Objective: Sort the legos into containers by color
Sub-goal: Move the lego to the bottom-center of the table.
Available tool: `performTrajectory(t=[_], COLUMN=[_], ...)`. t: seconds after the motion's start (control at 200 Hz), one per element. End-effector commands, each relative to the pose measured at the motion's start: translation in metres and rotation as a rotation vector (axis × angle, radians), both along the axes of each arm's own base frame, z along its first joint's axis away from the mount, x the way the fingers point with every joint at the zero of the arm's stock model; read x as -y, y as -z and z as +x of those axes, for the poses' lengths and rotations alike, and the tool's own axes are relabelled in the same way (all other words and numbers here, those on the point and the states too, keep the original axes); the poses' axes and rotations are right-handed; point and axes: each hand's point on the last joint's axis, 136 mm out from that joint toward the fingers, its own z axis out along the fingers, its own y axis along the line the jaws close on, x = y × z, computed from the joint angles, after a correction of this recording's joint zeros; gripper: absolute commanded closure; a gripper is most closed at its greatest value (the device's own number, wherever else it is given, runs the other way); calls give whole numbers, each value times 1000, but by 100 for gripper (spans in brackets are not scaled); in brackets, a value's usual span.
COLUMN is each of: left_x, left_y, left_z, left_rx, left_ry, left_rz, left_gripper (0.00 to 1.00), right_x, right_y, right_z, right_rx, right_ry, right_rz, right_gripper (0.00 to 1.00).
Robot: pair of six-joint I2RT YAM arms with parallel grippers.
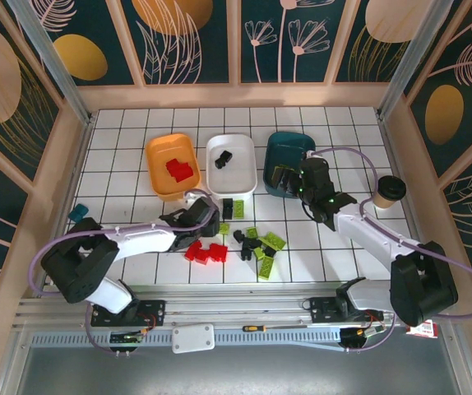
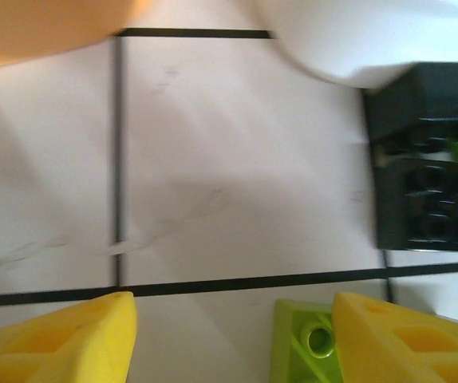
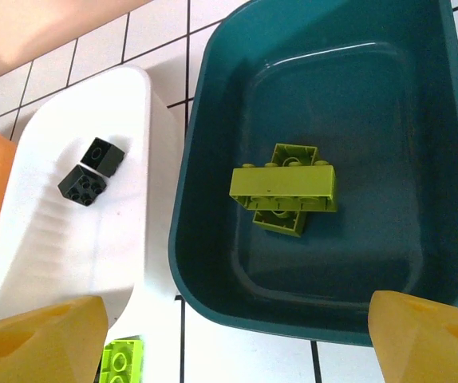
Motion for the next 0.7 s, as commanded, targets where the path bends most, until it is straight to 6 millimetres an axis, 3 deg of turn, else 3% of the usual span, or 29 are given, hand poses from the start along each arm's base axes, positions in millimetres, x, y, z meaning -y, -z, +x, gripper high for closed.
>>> performTrajectory(t=[0.0, 0.105, 0.17, 0.285, 0.37, 0.516, 0.696], left_x=[-52, -56, -55, -35, -23, -9, 1], left_y=[11, -10, -28, -47, -40, -9, 6], left_z=[-13, -9, -4, -2, -10, -20, -11], left_rx=[-45, 5, 38, 54, 27, -40, -38], left_ry=[-113, -119, -116, -47, 2, 36, 42], left_rz=[97, 74, 70, 9, 31, 24, 33], left_gripper=[36, 33, 26, 9, 1, 1, 3], right_x=[7, 6, 6, 5, 6, 6, 7], right_y=[-5, -3, -2, -3, -2, 1, 1], right_z=[-2, -3, -3, -3, -3, -3, -3], right_rx=[17, 13, 11, 15, 12, 8, 3], right_ry=[33, 29, 28, 28, 31, 34, 36], right_rz=[5, 7, 9, 14, 13, 14, 7], right_gripper=[15, 15, 15, 15, 15, 15, 15])
